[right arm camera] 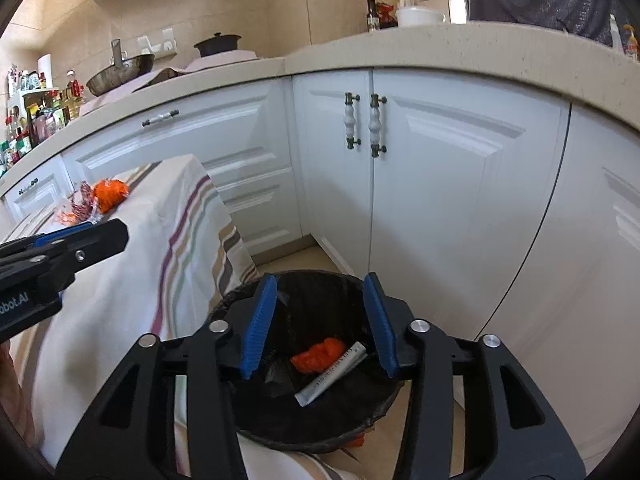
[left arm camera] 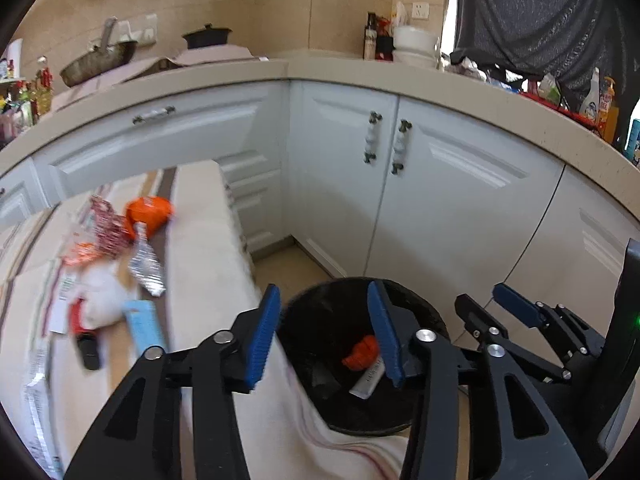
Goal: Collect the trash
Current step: 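Carry the bag and tube over the black bin and open both tools, then grasp the white dated tube with the left tool while the right tool returns to the table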
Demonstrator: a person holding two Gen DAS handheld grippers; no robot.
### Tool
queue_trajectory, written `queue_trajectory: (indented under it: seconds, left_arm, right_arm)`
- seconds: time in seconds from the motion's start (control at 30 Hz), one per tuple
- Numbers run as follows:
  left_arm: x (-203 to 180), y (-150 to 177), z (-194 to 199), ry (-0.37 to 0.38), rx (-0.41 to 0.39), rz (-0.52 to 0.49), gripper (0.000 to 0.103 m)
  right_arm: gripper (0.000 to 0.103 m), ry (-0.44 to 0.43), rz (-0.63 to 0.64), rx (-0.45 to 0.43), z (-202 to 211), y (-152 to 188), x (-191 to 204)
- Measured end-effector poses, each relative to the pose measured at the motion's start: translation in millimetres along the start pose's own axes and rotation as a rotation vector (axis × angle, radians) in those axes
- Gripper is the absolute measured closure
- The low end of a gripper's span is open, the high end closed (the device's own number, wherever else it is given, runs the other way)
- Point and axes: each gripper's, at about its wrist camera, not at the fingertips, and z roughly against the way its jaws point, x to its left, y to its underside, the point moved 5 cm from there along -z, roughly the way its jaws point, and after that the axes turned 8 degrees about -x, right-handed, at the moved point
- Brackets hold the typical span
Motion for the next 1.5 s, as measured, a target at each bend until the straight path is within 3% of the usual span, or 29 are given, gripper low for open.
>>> queue_trajectory:
  seconds: [0.1, 0.4, 0.7, 1.0, 1.27, 1.33, 1.4, 1.5]
  left_arm:
    - [17, -2, 17, -0.030, -0.021, -0.003, 0.047]
    - [89, 11, 68, -0.171, -0.039, 0.037, 0.044]
    - [158, 43, 109, -0.321, -0.018, 0.101, 0.042]
    - [187, 72, 114, -0.348, 0.030, 0.173, 0.042]
    - [193, 79, 97, -0.302, 0.059, 0.197, 0.042]
    - [191, 80, 95, -0.295, 0.061, 0.188, 0.052]
    - [188, 81, 92, -0.281, 0.068, 0.179, 0.071]
    - [187, 81, 93, -0.278, 0.059, 0.170, 0.076]
  right_arm:
    - [0.055, -0.019, -0.004, -0.012, 11, -4, 14]
    - [0.055, -0.146, 0.021, -0.035, 41, -12, 82]
    - [0.055, -0.255, 0.078, -0.034, 62, -7, 146]
    - [0.055, -0.304, 0.132, -0.002, 69, 5, 184]
    - [0.054, -0.307, 0.148, 0.013, 67, 7, 193]
    - [0.054, -0.307, 0.151, 0.016, 66, 8, 194]
    - [0.054, -0.308, 0.153, 0.021, 63, 8, 195]
    - [0.054, -0.309, 0.158, 0.026, 60, 8, 198]
